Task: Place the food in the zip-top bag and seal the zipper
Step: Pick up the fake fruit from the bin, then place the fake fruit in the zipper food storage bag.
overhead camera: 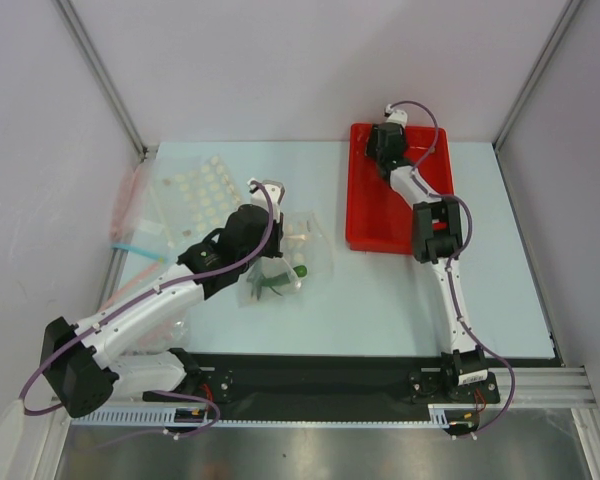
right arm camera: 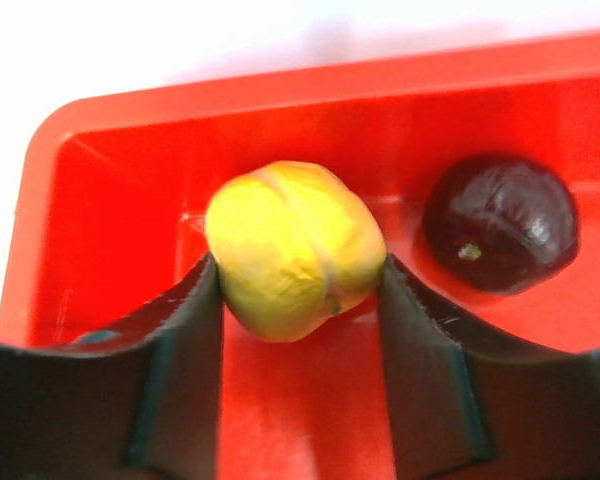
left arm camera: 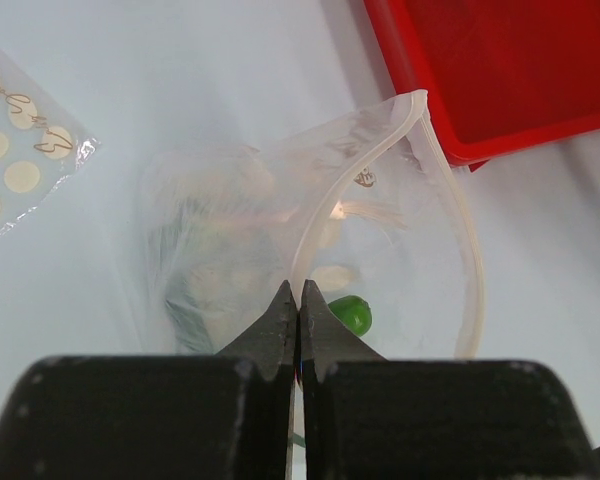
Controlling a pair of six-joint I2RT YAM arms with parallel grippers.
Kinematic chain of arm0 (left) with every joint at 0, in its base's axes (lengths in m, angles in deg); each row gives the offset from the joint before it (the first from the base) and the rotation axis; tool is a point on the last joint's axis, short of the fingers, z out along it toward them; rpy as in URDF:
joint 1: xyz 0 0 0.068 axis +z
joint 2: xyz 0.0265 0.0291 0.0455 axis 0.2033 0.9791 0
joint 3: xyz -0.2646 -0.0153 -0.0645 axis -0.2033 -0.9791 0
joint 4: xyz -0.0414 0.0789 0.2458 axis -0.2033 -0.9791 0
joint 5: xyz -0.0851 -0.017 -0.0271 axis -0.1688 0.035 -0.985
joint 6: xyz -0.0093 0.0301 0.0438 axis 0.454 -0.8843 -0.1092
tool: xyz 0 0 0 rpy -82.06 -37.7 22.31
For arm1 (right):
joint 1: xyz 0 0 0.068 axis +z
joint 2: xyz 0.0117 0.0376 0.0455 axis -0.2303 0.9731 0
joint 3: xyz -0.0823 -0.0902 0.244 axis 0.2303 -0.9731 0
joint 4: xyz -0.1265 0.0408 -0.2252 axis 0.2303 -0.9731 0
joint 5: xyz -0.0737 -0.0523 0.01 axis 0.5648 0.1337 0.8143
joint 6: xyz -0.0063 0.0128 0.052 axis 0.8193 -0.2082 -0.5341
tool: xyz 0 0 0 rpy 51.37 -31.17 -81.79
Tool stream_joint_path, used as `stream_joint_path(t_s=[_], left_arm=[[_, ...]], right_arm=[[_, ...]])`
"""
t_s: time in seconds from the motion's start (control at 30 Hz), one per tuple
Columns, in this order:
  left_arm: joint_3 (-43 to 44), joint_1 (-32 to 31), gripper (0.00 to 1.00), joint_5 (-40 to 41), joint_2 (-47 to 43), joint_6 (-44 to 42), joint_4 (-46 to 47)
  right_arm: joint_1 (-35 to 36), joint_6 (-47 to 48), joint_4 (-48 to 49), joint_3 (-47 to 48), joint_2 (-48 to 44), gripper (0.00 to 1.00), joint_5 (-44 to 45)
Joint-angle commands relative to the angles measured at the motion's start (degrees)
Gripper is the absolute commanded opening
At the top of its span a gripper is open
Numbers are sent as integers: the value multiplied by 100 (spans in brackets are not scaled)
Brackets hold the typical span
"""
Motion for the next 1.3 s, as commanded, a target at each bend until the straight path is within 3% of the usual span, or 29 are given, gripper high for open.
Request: stream_joint_path(t_s=[0.0,0.3,0.4,0.53,0.73,1.07,1.27], left_arm=[[92,33,0,107,-14,-131,213],[110,33,0,20,4,-122,213],[127,33,0,-51,21,-122,231],[101,33,0,-51,39,-131,284],[66,33,0,11,-22,-96,222],[-31,33,0,-156,-172,1,187],[-162,33,0,-183,-356,-69,292]], right_arm=[[-96,-130,314,58,-65,33,-363],[-79,-94,2000,-2570,-1863,26,-556],[9,-43,2702,-3441,-2523,20,-1039],[272,300,2907,-4135,-3174,20,-1084],[729,81,3442,-5770,-4528,17,-1241],[2522,643,3610,-8238,-6884,17,-469],[3427,960,3268,-8716,-7518,16,287]])
